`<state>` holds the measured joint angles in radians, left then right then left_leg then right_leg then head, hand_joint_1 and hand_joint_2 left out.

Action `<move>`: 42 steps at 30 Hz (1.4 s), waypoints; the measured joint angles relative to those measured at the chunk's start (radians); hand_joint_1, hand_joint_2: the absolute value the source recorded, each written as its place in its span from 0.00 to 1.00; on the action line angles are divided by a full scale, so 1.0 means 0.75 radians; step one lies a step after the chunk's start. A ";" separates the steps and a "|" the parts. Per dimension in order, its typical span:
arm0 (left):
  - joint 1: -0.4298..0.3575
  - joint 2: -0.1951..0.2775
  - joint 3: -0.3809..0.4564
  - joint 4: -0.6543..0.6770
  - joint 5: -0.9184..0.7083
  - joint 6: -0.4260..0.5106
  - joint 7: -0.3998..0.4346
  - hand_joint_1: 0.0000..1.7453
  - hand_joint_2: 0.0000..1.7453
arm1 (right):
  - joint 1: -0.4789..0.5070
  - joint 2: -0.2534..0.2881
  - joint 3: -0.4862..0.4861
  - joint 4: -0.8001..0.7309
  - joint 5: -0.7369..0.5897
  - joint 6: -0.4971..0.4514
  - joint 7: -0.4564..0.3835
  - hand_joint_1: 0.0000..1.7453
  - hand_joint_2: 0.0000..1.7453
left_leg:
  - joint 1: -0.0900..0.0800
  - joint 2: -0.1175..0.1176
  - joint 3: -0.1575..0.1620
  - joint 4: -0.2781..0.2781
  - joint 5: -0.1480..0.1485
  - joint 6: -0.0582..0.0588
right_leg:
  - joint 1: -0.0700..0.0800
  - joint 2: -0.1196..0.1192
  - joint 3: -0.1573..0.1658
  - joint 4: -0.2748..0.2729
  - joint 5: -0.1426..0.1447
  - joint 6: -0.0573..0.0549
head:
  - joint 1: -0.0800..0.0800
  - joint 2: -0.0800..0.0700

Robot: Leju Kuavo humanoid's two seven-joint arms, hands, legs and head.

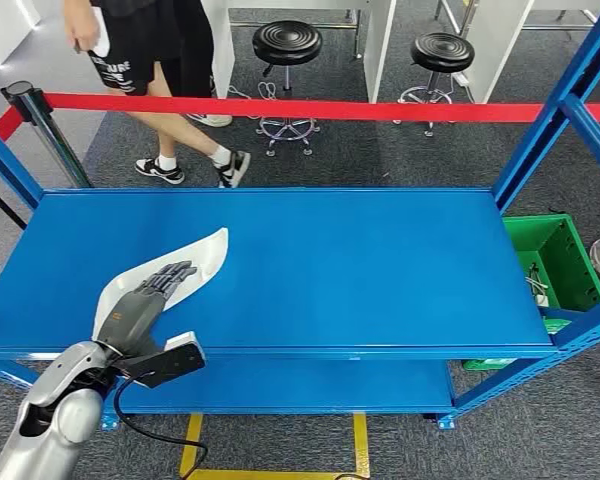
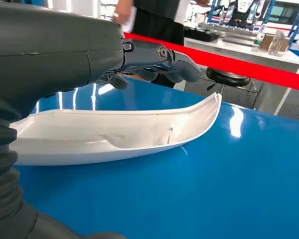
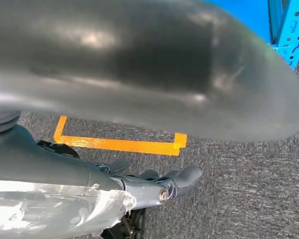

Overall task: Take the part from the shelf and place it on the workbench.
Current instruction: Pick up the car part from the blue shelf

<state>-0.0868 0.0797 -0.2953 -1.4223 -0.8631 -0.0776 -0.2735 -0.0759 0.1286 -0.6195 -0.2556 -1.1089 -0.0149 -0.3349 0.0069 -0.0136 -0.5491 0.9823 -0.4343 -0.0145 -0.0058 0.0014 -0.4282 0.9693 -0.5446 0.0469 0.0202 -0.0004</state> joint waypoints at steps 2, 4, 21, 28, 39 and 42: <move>0.000 0.005 -0.002 0.003 0.003 0.000 0.011 0.00 1.00 | -0.001 0.000 -0.001 0.000 0.000 0.000 0.000 0.00 0.00 | 0.000 0.000 0.000 0.000 0.000 0.000 | 0.000 0.000 0.000 0.000 0.000 0.000 | 0.000 0.000; -0.002 0.013 -0.007 0.011 -0.039 0.034 0.088 0.00 1.00 | -0.004 0.000 -0.005 0.000 0.000 0.003 0.003 0.00 0.00 | 0.000 0.000 0.000 0.000 0.000 0.000 | 0.000 0.000 0.000 0.000 0.000 0.000 | 0.000 0.000; -0.112 -0.058 0.020 0.259 -0.217 0.111 0.261 0.00 1.00 | -0.025 -0.001 -0.010 0.001 0.000 0.017 0.035 0.00 0.00 | 0.000 0.000 0.000 0.000 0.000 0.000 | 0.000 0.000 0.000 0.000 0.000 0.000 | 0.000 0.000; -0.183 -0.091 0.051 0.399 -0.244 0.133 0.266 0.00 1.00 | -0.038 -0.003 -0.010 0.001 0.000 0.023 0.048 0.00 0.00 | 0.000 0.000 0.000 0.000 0.000 0.000 | 0.000 -0.001 0.001 0.000 0.000 0.000 | 0.000 0.000; -0.260 -0.124 0.085 0.521 -0.333 0.197 0.307 0.00 1.00 | -0.039 -0.003 -0.010 0.003 0.000 0.017 0.056 0.00 0.00 | 0.000 0.000 0.002 0.000 0.000 0.000 | 0.000 -0.001 0.003 0.000 0.000 0.000 | 0.000 0.000; -0.270 -0.130 0.093 0.537 -0.333 0.198 0.307 0.00 1.00 | -0.039 -0.003 -0.010 0.004 0.000 0.017 0.056 0.00 0.00 | 0.000 0.000 0.002 0.000 0.000 0.000 | 0.000 -0.001 0.003 0.000 0.000 0.000 | 0.000 0.000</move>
<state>-0.2893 -0.0178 -0.2254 -1.0193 -1.1131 0.0706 -0.0436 -0.1049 0.1266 -0.6271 -0.2524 -1.1090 -0.0023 -0.2926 0.0068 -0.0137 -0.5475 0.9824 -0.4340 -0.0143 -0.0058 0.0007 -0.4259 0.9694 -0.5444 0.0470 0.0202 -0.0004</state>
